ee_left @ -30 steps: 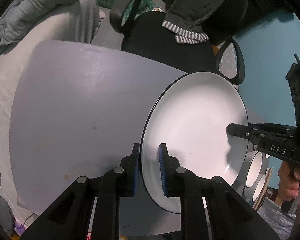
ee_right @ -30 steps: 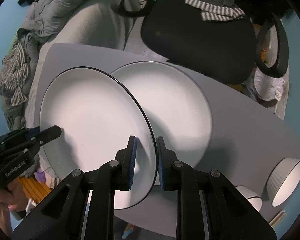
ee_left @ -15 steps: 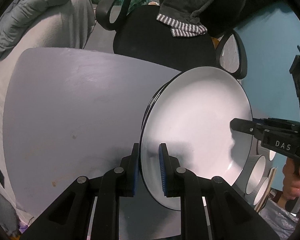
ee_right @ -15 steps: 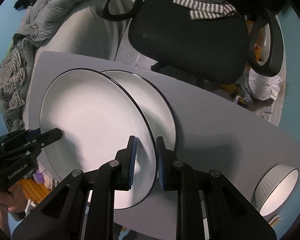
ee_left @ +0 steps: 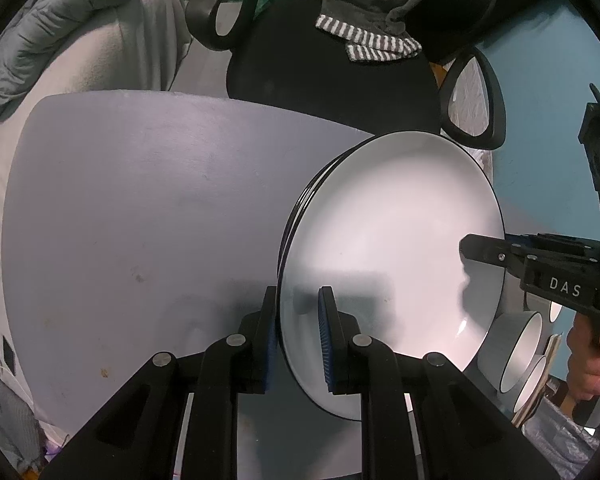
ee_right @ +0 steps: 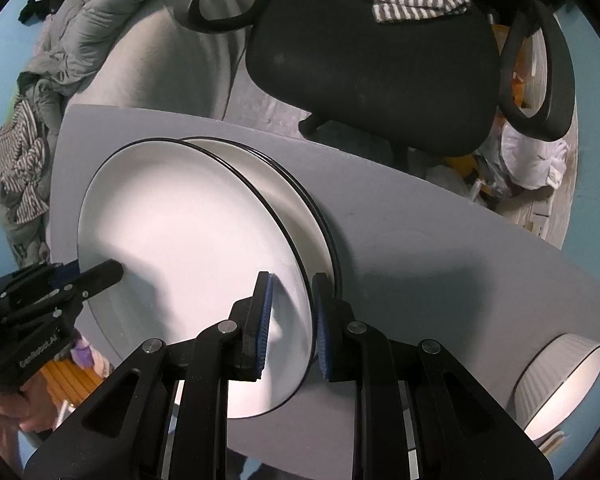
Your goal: Organize plates and bowls
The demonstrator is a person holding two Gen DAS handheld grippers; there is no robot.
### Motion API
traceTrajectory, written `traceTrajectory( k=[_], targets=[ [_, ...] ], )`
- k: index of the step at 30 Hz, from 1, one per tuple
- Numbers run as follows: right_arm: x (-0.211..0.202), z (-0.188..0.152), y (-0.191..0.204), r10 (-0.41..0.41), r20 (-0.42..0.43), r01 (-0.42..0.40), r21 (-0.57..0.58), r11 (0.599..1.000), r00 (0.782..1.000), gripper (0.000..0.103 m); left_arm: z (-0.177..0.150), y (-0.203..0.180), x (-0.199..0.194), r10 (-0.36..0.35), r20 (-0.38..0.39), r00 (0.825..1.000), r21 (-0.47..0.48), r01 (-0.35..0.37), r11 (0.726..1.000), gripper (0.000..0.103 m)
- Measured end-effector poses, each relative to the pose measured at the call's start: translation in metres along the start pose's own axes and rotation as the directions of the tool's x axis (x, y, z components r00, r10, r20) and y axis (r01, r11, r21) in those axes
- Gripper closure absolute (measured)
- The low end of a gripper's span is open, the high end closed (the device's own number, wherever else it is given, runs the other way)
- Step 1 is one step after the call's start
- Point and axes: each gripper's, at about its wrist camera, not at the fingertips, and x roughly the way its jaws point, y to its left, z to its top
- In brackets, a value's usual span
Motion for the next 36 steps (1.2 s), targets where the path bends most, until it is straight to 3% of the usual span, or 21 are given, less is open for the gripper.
traceTrajectory(
  k=[16,21,32,36],
  targets=[
    [0.005,0.009,-0.003,0.005,-0.031,-0.004,0.044,0.999,1.000,0.083,0.000,-0.002,0.005,0.015,-0.013,1.000,-0.001,-0.015,1.000,0.083],
    [0.005,0.012,-0.006,0.022,-0.049,-0.018,0.079,0.997,0.999,0.078,0.002,-0.002,0.006,-0.003,-0.018,1.000,-0.002,0.003,1.000,0.077],
    [-0.001,0.011,0.006,-0.068,-0.064,0.072,0.052,0.996,0.996,0.077,0.001,-0.007,0.005,0.008,-0.014,1.000,0.031,-0.007,0.999,0.076],
    [-0.005,0.009,0.009,-0.101,-0.065,0.104,0.035,0.994,0.993,0.072,0.001,-0.008,0.003,0.004,-0.012,1.000,0.034,-0.003,0.999,0.076]
  ],
)
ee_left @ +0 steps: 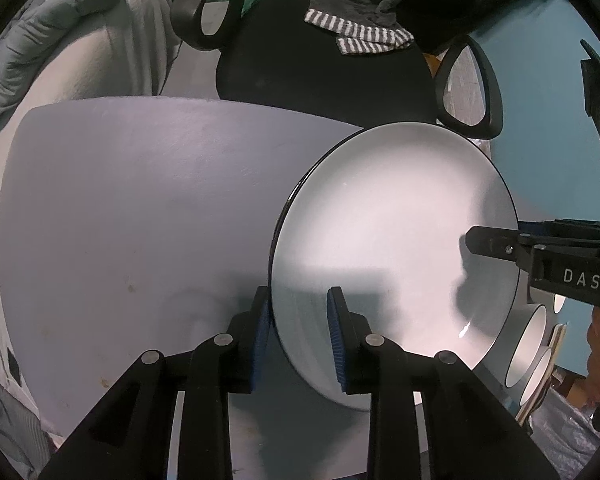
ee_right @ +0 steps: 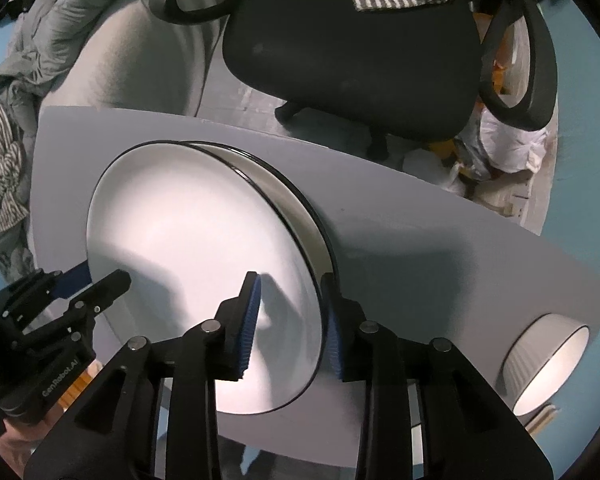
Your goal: Organize plates and bowls
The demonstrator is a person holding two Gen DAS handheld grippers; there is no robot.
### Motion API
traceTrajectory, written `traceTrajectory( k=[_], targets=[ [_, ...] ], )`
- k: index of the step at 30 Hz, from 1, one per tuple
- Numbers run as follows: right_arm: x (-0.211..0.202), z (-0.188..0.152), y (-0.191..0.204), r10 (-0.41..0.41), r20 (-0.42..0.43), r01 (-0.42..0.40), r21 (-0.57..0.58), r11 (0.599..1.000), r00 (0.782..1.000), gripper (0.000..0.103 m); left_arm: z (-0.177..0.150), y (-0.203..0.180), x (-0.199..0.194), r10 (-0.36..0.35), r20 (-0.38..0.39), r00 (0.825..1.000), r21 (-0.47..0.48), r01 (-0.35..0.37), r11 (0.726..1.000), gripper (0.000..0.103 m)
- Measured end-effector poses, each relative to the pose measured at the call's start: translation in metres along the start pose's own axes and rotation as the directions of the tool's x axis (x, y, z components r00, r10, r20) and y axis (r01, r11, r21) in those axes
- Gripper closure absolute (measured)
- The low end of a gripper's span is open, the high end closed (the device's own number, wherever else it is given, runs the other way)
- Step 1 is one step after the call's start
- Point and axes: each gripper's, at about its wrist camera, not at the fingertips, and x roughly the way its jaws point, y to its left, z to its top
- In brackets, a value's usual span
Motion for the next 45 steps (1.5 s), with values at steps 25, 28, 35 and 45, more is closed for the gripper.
traceTrajectory(
  k=[25,28,35,45],
  targets=[
    [-0.052,-0.034,0.008,-0.170,0.213,0.188,-0.064,0.980,0.962,0.045,-0.032,-0.040,-0.071,0.047,0.167,0.985,0.074,-0.060,0.995,0.041],
    [-0.066,-0.044,0.005,-0.181,0.252,0.197,-0.041,0.980,0.951,0.042,-0.036,-0.043,-0.086,0.025,0.191,0.981,0.057,-0.036,0.998,0.040],
    [-0.095,-0.071,-0.004,-0.166,0.332,0.174,0.005,0.985,0.929,0.040,-0.045,-0.058,-0.116,0.031,0.280,0.960,0.069,-0.052,0.996,0.040],
    [-0.138,-0.111,-0.012,-0.162,0.440,0.166,0.030,0.986,0.883,0.039,-0.061,-0.082,-0.146,0.010,0.344,0.939,0.132,-0.059,0.990,0.040]
  ],
)
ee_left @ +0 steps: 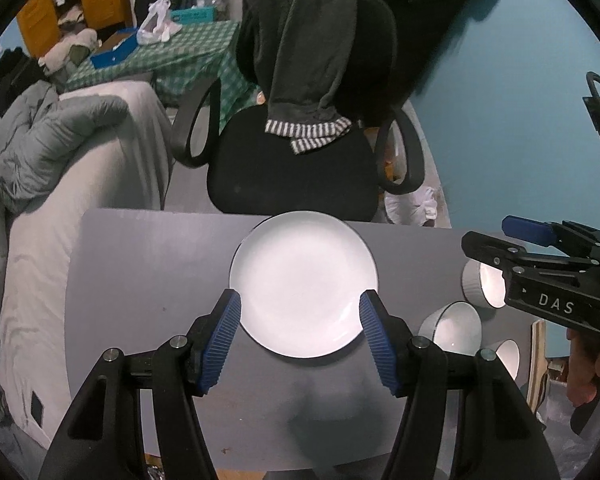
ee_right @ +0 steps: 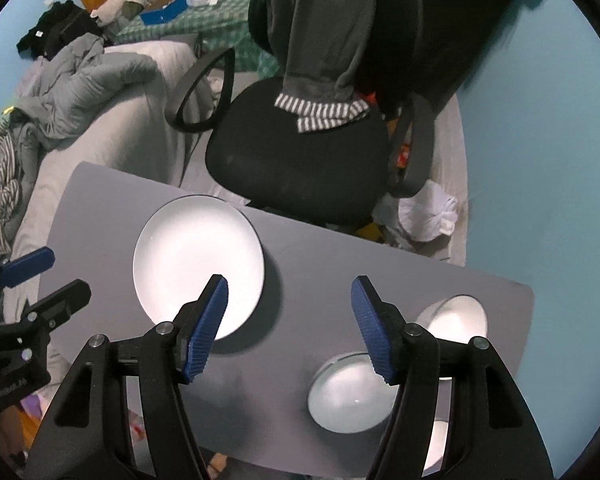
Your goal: Organize plates and bowls
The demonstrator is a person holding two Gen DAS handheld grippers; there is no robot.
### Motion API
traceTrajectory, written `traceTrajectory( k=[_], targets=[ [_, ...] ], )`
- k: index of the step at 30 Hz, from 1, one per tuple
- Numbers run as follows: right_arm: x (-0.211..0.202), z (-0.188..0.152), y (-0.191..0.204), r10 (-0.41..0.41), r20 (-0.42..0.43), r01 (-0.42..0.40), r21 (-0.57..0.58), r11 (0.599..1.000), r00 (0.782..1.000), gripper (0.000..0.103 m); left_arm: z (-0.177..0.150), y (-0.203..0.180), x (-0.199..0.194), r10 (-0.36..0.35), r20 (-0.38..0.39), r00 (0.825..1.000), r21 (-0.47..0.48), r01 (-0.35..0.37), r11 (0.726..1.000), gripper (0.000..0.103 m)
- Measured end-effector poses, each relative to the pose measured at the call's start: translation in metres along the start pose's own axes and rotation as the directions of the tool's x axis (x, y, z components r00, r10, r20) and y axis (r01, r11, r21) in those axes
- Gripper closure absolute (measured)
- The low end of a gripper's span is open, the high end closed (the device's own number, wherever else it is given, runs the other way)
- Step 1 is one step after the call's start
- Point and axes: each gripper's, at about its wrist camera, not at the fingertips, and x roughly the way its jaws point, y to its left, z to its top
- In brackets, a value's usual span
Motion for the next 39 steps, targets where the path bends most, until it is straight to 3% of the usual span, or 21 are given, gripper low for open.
traceTrajectory(
  k=[3,7,17,24,39],
  targets=[
    [-0.013,-0.007,-0.005,-0.012,0.029,0.011,0.010,1.000,1.000,0.037,-0.001,-0.009,-0.010,0.003,0.025,1.000,0.026,-0.004,1.000,0.040],
    [-0.030,-0.017,-0.015,-0.012,0.059,0.010,0.044,0.999,0.998,0.037,-0.005,-0.023,-0.019,-0.001,0.056,0.998,0.053,-0.002,0.999,0.032],
    [-0.076,-0.050,-0.047,-0.059,0.141,0.040,0.136,0.990,0.988,0.035,-0.019,-0.060,-0.034,-0.028,0.069,0.997,0.157,0.016,0.988,0.032],
    [-0.097,-0.077,-0.070,-0.062,0.155,0.027,0.219,0.975,0.986,0.034,-0.025,-0.091,-0.053,-0.063,0.118,0.991,0.226,0.035,0.974,0.030],
    [-0.133,-0.136,-0.117,-0.142,0.169,0.075,0.349,0.934,0.975,0.034,-0.033,-0.140,-0.068,-0.143,0.107,0.984,0.288,0.107,0.952,0.028]
  ],
)
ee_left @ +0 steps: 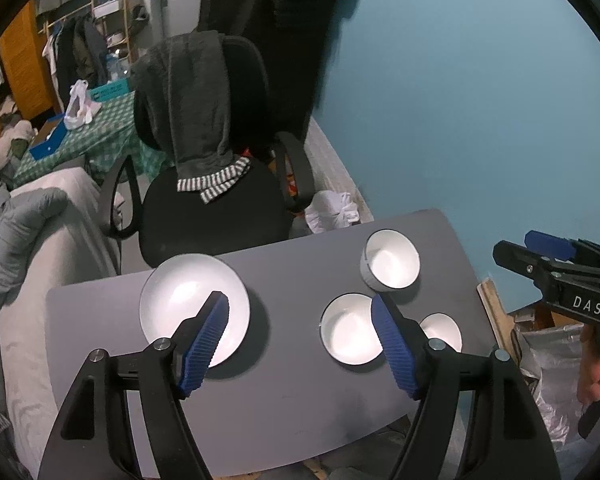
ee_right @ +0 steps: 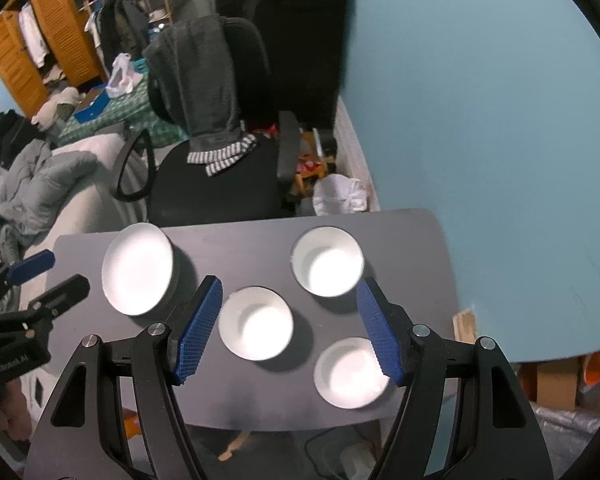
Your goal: Organize plates and bowls
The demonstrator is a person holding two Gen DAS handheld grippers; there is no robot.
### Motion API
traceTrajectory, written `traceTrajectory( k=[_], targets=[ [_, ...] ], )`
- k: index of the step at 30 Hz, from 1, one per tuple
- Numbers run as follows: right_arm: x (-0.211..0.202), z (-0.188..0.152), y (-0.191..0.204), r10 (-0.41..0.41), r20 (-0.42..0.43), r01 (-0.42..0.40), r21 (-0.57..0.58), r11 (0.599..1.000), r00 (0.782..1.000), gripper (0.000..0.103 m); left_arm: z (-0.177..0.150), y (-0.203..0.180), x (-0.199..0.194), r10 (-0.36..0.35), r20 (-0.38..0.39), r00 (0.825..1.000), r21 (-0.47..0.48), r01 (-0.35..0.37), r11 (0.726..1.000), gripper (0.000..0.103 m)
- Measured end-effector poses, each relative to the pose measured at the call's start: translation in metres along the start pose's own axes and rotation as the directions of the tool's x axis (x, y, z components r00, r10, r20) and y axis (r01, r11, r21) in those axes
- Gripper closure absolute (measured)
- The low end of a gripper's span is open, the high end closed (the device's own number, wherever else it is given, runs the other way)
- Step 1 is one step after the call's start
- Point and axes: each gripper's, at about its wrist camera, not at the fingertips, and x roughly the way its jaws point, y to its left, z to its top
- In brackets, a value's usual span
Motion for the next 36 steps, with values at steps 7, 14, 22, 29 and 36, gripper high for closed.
traceTrajectory(
  k=[7,14,22,29,36],
  targets=[
    [-0.018,-0.012,-0.025,-0.043,0.024,0.041,0.058,0.997,0.999,0.034,0.007,-0.017,-0.004,-0.046,0.009,0.999,0.012,0.046,0.999,0.028],
    [-0.034,-0.023,-0.041,-0.081,0.038,0.075,0.121,0.990,0.996,0.031,0.012,-0.036,-0.009,-0.078,0.018,0.997,0.056,0.077,0.995,0.028],
    [-0.040,-0.035,-0.052,-0.099,0.030,0.092,0.174,0.980,0.995,0.031,0.009,-0.049,-0.007,-0.101,0.008,0.995,0.084,0.100,0.991,0.028],
    [-0.037,-0.040,-0.060,-0.105,0.011,0.100,0.205,0.974,0.994,0.031,0.007,-0.056,0.002,-0.113,-0.019,0.993,0.095,0.114,0.989,0.020],
    [-0.027,-0.046,-0.068,-0.112,-0.017,0.113,0.217,0.970,0.994,0.030,0.001,-0.064,0.021,-0.111,-0.079,0.991,0.106,0.119,0.987,0.020]
  ],
)
